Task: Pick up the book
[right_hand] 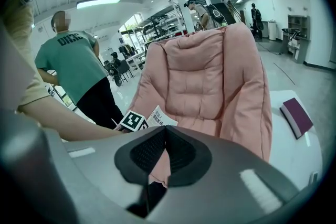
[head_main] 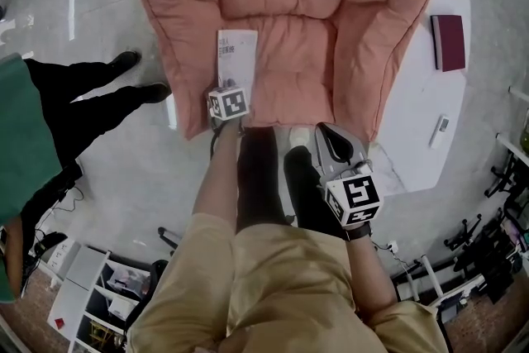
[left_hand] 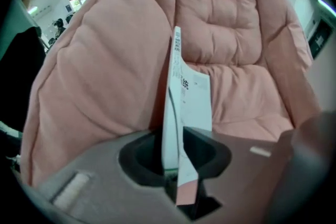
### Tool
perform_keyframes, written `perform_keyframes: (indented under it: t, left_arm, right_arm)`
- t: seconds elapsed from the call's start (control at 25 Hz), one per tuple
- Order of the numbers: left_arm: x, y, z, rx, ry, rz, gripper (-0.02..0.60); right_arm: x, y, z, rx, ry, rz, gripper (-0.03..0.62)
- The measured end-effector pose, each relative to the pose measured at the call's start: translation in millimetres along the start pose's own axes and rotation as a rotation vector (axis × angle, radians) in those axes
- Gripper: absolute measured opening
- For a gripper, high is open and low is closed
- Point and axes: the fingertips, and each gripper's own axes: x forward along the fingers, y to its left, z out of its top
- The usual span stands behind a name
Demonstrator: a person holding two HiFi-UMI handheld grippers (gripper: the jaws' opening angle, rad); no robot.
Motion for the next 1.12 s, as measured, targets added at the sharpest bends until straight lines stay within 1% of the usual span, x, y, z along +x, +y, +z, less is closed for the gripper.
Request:
perform_keyframes:
  t: [0.04, 0.08, 0.12, 0.24, 0.32, 0.36, 0.48, 0.6, 0.68, 0.76, 0.88, 1.0, 1.12]
  left_arm:
    - [1.5, 4.7, 0.4, -0.009, 0.001, 0.014, 0.073]
    - [1.8, 8.1, 1.7, -0.019, 0.000, 0.009, 0.055]
    - [-0.4, 9.6, 3.3, -0.029, -0.001, -0.014, 0.050]
    - [-27.6, 3.4, 2.4, -0.042, -0.010, -0.127, 0.046]
    - [-52.5, -16.2, 4.1, -0.056, -0.040, -0.248, 0.043]
    - [-64.7, -26.0, 6.6, -0.055, -0.057, -0.295, 0.043]
    - [-105.9, -48.7, 14.3, -0.041, -0.101, -0.365, 0.043]
    - [-166.2, -67.4, 11.5, -0.055, -0.160, -0.418, 0.043]
    - [-218.4, -78.9, 15.3, -0.068, -0.240, -0.454, 0.043]
    - [-275.2, -86.8, 27.4, -0.075, -0.349, -0.481, 0.043]
    - [-361.0, -92.8, 60.5, -0.093, -0.547, -0.496, 0.043]
    - [-448.9, -96.4, 91.5, -0.128, -0.751, -0.501, 0.043]
    - [-537.5, -103.4, 112.6, -0.127, -0.950, -0.532, 0.043]
  right_arm:
    - [0.3, 0.1, -1.6, 0.003, 0.000, -0.002, 0.003]
    - [0.4, 1.5, -2.0, 0.003, -0.004, -0.004, 0.003]
    - [-0.1, 4.3, -1.1, 0.003, -0.010, -0.005, 0.003]
    - [-10.6, 14.5, 6.5, 0.006, -0.038, -0.008, 0.004]
    - [-21.7, 16.9, 18.1, 0.014, -0.072, -0.009, 0.003]
    - [-27.0, 17.4, 25.6, 0.014, -0.093, -0.006, 0.003]
    - [-44.6, 19.5, 50.1, -0.011, -0.157, 0.008, 0.003]
    - [-75.9, 25.3, 70.4, -0.033, -0.215, 0.007, 0.003]
    - [-100.0, 28.4, 83.9, -0.046, -0.258, -0.002, 0.003]
    - [-122.8, 31.2, 98.6, -0.048, -0.306, -0.006, 0.003]
    - [-155.7, 35.2, 129.3, -0.070, -0.388, 0.003, 0.003]
    - [-198.7, 43.1, 166.8, -0.110, -0.493, 0.013, 0.003]
    - [-249.2, 57.3, 203.0, -0.155, -0.607, 0.020, 0.003]
